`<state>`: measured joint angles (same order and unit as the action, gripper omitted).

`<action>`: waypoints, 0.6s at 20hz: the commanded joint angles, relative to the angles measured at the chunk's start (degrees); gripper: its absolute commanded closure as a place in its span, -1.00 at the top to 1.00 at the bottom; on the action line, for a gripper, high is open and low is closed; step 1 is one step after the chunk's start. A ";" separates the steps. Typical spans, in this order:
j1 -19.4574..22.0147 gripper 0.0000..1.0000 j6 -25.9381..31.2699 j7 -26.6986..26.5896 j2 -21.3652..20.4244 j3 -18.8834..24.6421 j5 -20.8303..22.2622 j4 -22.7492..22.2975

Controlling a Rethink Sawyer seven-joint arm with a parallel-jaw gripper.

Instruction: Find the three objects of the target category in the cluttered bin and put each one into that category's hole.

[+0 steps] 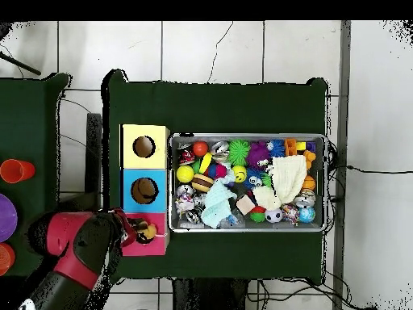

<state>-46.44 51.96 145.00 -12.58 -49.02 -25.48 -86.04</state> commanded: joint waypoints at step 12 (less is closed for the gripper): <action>-1.70 -1.00 0.94 19.75 1.10 5.58 -4.02 -1.44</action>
<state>-48.72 51.96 147.50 -12.58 -49.02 -26.79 -86.04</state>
